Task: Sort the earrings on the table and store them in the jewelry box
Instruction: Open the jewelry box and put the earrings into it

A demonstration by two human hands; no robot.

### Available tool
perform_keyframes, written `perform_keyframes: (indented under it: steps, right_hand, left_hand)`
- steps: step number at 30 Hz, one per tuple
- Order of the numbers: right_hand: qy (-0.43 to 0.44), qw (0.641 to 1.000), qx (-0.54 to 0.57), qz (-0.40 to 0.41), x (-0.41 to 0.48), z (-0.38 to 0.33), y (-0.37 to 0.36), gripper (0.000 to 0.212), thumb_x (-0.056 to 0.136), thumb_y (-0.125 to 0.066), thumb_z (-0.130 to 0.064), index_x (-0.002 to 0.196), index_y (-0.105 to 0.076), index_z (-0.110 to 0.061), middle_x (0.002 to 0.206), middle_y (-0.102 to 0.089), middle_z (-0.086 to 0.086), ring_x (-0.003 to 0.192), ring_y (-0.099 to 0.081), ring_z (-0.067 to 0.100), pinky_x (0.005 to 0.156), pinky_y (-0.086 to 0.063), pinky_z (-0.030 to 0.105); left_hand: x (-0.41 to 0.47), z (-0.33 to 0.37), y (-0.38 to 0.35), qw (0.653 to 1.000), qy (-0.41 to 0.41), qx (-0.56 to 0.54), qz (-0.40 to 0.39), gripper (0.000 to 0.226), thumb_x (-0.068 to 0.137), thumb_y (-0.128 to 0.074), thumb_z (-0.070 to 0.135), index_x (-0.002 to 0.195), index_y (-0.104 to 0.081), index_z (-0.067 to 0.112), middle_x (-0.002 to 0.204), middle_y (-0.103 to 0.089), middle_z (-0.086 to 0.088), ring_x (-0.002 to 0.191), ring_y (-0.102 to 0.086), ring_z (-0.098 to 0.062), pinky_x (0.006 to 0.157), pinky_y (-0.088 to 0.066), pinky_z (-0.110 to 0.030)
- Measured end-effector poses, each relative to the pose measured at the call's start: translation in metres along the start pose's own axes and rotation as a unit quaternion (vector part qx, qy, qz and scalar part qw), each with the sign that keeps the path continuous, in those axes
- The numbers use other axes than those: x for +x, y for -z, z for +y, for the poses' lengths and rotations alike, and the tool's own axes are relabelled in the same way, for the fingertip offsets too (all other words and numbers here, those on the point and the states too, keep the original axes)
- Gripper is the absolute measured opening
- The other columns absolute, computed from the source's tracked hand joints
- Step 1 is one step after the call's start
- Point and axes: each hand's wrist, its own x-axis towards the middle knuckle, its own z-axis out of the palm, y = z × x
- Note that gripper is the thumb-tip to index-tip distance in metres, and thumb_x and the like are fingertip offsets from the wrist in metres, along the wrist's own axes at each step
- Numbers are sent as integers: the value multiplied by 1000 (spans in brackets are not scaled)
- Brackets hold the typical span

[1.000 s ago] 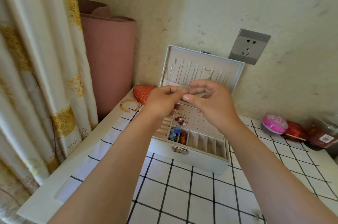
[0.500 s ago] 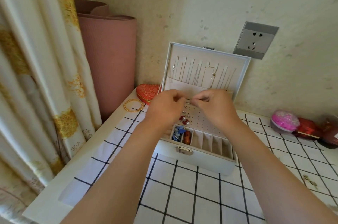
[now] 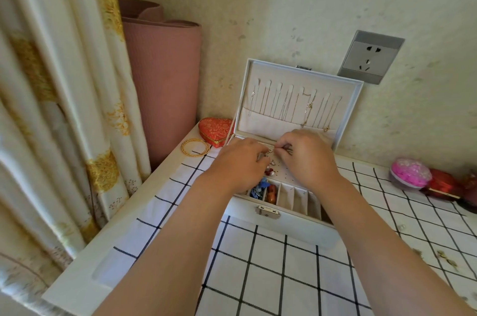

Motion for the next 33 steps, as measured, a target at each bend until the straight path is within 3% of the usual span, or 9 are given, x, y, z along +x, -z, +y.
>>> perform_keyframes:
  steps: [9,14,18,22,26,33]
  right_hand:
    - [3,999,32,7,-1,2,-4,2,85,-75,-23,86,-77,-24,83,-73,-9,80,-62,10,82,-51,34]
    - [13,997,49,-57,3,8,1,4,86,-73,-27,84,-76,-29,85,-68,-13,85,-61,11,88,-49,41]
    - [-13,988,80,-131,4,11,14,17,88,-65,-22,98,-77,-28,98,-67,-11,98,-59,11,97,-46,37]
    - [-9,986,63,-154,-3,9,20,31,89,-59,-13,111,-76,-27,104,-64,-7,103,-56,14,97,-45,37]
    - [-38,984,70,-156,-13,9,33,38,92,-58,-13,126,-67,-28,113,-62,-4,108,-56,15,98,-46,37]
    - [-82,984,117,-105,-46,12,84,31,94,-60,-14,117,-71,-30,112,-65,-8,108,-58,10,100,-45,31]
  left_hand:
    - [1,0,-2,1000,-1,14,-16,45,98,-47,40,142,-48,30,147,-42,6,137,-26,-18,111,-23,-35]
    - [0,-1,-1,1000,-2,13,-20,49,97,-49,43,144,-45,30,148,-40,6,138,-25,-18,113,-22,-36]
    - [0,-1,-1,999,-3,21,-30,55,96,-49,47,147,-40,30,152,-37,6,140,-22,-19,113,-21,-37]
    - [0,2,1,999,3,18,-42,52,97,-44,46,147,-40,31,153,-36,6,141,-21,-19,113,-21,-36]
    - [-6,10,5,1000,7,12,-24,52,98,-45,45,147,-42,29,151,-39,5,140,-24,-18,112,-24,-37]
    - [-30,48,1,997,-59,-23,36,46,95,-53,40,138,-52,26,139,-51,3,132,-36,-16,108,-32,-35]
